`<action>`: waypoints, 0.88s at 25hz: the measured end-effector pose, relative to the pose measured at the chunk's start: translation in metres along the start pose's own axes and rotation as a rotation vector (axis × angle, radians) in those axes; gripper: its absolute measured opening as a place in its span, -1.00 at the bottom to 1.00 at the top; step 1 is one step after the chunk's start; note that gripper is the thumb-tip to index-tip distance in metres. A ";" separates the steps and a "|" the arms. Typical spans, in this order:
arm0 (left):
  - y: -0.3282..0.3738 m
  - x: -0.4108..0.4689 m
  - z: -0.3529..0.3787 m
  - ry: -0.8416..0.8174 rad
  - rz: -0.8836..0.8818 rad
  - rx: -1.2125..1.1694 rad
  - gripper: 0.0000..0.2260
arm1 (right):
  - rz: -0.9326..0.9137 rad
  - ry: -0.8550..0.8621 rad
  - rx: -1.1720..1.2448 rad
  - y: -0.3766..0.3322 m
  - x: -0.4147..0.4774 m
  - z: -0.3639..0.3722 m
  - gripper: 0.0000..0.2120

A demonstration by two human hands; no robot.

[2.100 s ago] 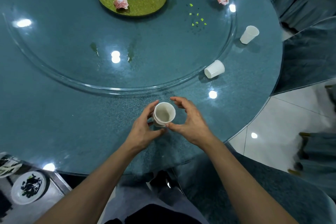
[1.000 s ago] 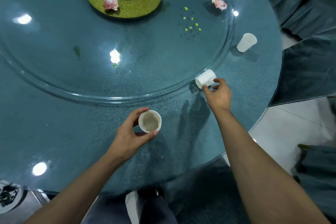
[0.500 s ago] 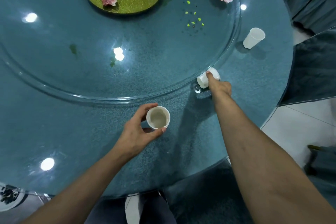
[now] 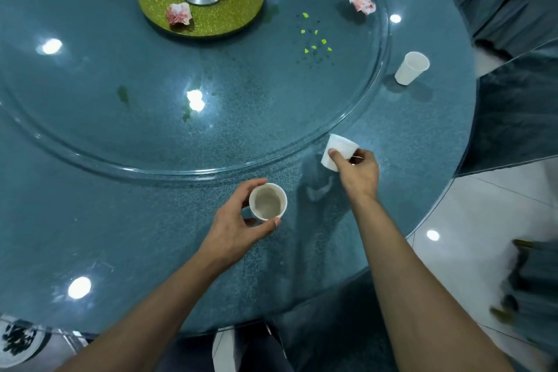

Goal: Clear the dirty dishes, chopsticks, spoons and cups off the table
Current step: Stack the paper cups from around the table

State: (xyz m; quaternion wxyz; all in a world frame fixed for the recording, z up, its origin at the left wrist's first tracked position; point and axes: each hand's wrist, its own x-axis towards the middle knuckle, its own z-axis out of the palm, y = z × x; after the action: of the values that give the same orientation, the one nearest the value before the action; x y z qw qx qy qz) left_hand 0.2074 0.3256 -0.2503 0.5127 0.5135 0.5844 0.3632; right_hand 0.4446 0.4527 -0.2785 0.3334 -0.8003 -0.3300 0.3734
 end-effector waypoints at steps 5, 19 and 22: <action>0.001 0.002 0.004 -0.009 0.007 0.016 -0.41 | -0.201 -0.112 0.169 0.006 -0.062 -0.012 -0.53; -0.004 -0.002 0.002 -0.043 -0.046 -0.060 -0.33 | -0.545 -0.479 0.003 0.007 -0.132 -0.014 -0.39; -0.001 -0.006 -0.001 -0.051 -0.060 -0.078 -0.34 | -0.571 -0.475 -0.012 0.011 -0.133 -0.010 -0.37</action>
State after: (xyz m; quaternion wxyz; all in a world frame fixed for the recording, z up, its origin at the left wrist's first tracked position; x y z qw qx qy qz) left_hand 0.2056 0.3194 -0.2499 0.5578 0.4845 0.5717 0.3568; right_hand 0.3891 0.3406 -0.2317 0.3333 -0.5692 -0.6103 0.4387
